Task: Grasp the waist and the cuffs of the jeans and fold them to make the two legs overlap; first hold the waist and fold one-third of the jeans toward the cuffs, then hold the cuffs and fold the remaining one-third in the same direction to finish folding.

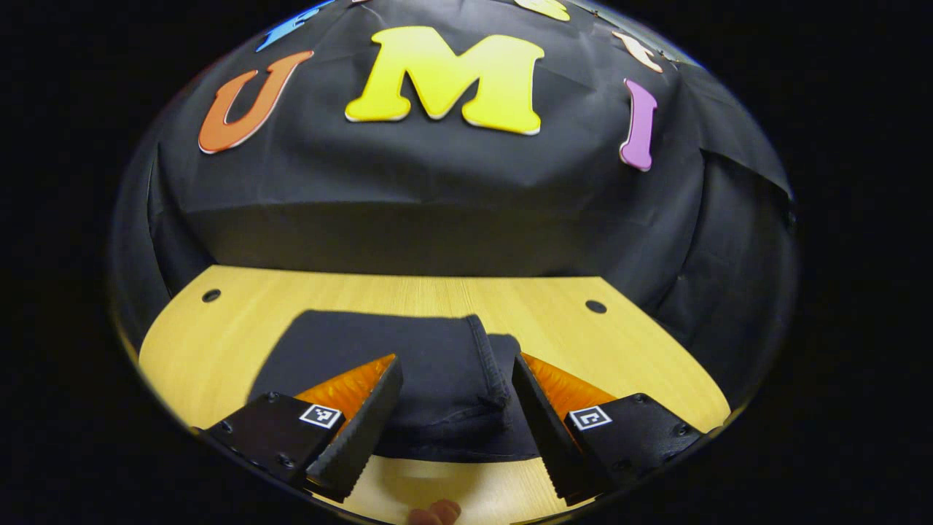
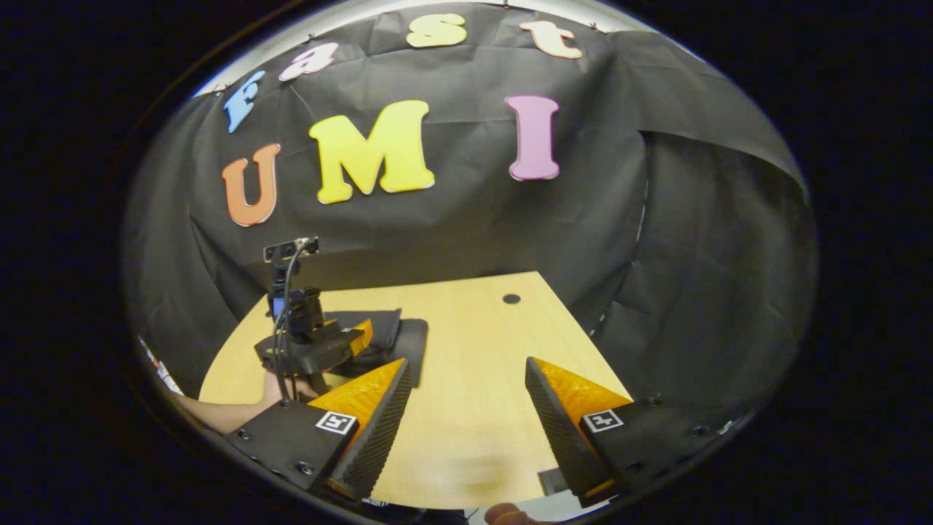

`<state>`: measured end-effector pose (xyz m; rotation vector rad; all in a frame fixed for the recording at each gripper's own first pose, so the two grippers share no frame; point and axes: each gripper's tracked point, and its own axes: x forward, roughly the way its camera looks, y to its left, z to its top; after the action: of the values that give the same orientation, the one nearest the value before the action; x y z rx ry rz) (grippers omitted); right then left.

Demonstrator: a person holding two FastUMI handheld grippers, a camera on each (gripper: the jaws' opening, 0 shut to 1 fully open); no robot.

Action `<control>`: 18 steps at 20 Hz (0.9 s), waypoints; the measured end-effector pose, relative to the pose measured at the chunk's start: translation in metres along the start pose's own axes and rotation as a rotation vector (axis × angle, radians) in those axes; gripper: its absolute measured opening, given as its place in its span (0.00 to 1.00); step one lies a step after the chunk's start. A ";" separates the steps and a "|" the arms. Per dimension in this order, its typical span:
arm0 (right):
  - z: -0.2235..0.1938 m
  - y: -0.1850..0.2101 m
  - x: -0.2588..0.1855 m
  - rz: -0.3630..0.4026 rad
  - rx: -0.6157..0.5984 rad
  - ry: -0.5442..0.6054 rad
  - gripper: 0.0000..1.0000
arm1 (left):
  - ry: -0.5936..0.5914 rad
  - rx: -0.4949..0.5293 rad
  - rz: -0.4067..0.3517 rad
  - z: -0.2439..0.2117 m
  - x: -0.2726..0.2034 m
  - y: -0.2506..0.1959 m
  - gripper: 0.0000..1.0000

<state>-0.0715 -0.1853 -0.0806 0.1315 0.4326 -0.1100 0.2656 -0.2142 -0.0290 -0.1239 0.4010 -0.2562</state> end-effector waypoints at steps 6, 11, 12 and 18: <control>0.091 0.077 0.007 0.102 -0.083 -0.256 0.99 | -0.206 -0.016 0.066 0.126 -0.104 0.058 0.98; 0.124 0.136 -0.003 0.175 -0.112 -0.392 0.93 | -0.361 -0.038 0.143 0.192 -0.186 0.101 0.98; 0.126 0.145 -0.005 0.179 -0.120 -0.411 0.93 | -0.385 -0.023 0.155 0.200 -0.198 0.105 1.00; 0.119 0.163 -0.014 0.155 -0.116 -0.464 0.94 | -0.428 0.016 0.195 0.200 -0.253 0.115 0.98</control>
<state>-0.0135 -0.0415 0.0487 0.0228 -0.0357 0.0384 0.1462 -0.0213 0.2279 -0.1192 -0.0152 -0.0361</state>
